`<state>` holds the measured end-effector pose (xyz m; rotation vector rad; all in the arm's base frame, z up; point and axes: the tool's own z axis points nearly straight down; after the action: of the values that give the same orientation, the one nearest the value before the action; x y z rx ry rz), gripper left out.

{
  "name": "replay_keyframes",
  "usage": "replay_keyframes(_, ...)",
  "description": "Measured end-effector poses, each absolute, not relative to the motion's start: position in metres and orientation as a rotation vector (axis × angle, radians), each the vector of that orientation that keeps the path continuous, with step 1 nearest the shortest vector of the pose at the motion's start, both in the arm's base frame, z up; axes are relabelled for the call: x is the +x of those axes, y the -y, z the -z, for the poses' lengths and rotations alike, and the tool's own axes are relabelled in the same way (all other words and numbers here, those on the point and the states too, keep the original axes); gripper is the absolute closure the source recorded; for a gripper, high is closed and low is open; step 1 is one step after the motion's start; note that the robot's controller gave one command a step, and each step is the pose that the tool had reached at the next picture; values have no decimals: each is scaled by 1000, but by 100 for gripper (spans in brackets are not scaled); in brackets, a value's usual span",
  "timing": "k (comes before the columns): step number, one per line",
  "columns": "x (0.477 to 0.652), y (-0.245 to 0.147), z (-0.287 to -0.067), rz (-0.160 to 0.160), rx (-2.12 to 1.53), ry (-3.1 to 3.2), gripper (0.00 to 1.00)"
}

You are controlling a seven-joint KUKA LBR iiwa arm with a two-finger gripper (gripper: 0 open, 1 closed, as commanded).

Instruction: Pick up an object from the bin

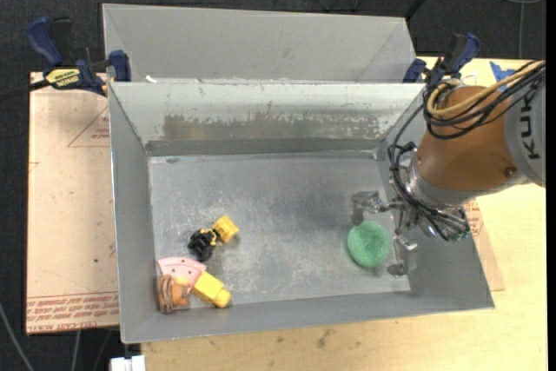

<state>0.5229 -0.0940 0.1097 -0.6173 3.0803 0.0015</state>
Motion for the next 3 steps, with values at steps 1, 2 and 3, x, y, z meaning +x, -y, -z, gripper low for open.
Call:
replay_keyframes(1,526,94,-92,-1,-950,-2993,100)
replay_keyframes(2,526,94,-92,-1,-953,-2992,100)
replay_keyframes(3,526,94,-92,-1,-954,-2992,100)
